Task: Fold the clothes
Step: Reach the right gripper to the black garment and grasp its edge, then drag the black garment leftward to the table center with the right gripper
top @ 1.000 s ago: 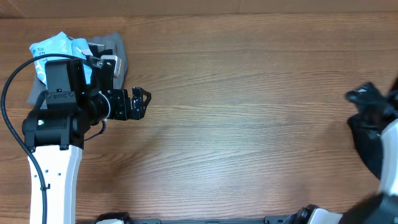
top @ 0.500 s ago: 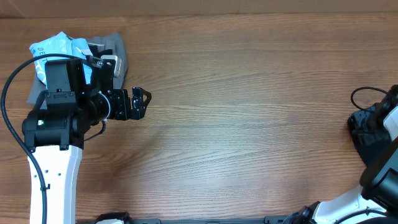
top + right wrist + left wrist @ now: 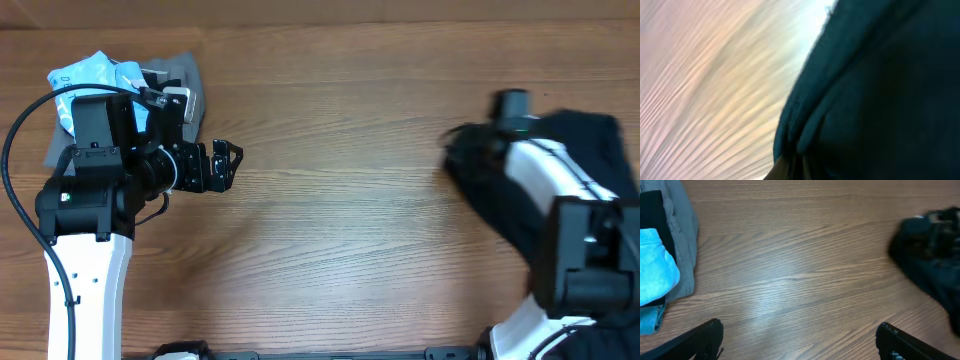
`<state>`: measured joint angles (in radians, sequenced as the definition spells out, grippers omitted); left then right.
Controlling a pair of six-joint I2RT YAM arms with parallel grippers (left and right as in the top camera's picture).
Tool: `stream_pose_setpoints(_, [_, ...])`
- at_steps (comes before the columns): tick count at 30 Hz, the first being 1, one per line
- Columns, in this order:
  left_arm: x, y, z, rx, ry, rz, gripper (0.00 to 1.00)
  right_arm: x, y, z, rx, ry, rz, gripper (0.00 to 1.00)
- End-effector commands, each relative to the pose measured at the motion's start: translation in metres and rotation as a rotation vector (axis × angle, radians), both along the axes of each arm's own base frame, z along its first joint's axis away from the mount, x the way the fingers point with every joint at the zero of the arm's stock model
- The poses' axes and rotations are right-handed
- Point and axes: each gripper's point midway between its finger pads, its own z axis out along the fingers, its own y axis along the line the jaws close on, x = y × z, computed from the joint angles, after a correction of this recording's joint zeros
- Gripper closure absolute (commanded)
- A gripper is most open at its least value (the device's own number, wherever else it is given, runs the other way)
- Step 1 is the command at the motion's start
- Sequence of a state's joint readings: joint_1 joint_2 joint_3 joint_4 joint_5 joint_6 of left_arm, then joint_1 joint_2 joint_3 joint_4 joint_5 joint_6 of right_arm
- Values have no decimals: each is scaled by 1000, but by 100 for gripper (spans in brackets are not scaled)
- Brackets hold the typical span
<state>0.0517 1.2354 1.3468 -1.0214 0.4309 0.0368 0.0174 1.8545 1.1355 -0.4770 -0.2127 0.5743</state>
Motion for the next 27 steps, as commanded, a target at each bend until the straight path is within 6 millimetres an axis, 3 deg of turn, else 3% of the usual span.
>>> stream_pose_setpoints(1, [3, -2, 13, 21, -53, -36, 0, -6, 111, 17, 77, -69, 222, 96])
stream_pose_setpoints(3, [3, -3, 16, 21, -59, -36, 0, -20, 158, 21, 70, -111, 369, 94])
stream_pose_setpoints(4, [3, -3, 18, 19, -63, -38, 0, -27, 175, 22, 62, -126, 425, 83])
stream_pose_setpoints(5, [3, -5, 20, 12, -66, -45, 0, -33, 188, 23, 37, -133, 455, 56])
stream_pose_setpoints(6, [3, -6, 20, 11, -66, -48, 0, -34, 188, 23, 16, -136, 454, 53])
stream_pose_setpoints(9, [4, -16, 21, 7, -76, -82, 7, -27, 164, 37, -16, -144, 393, 50])
stream_pose_setpoints(14, [13, -66, 5, 57, -86, -251, 27, -11, 84, 106, -17, -245, 207, 45])
stream_pose_setpoints(16, [23, -93, -17, 107, -57, -310, 46, -16, 50, 140, -27, -297, 136, 43])
stream_pose_setpoints(17, [31, -116, -37, 126, -33, -360, 57, -26, 28, 162, -32, -326, 84, 42])
stream_pose_setpoints(20, [48, -154, -73, 135, -10, -436, 69, -48, 0, 191, -42, -355, 17, 40])
stream_pose_setpoints(24, [82, -197, -123, 130, -37, -491, 82, -82, -19, 212, -55, -359, -31, 39])
stream_pose_setpoints(27, [101, -216, -155, 126, -58, -507, 88, -96, -19, 212, -56, -335, -30, 38])
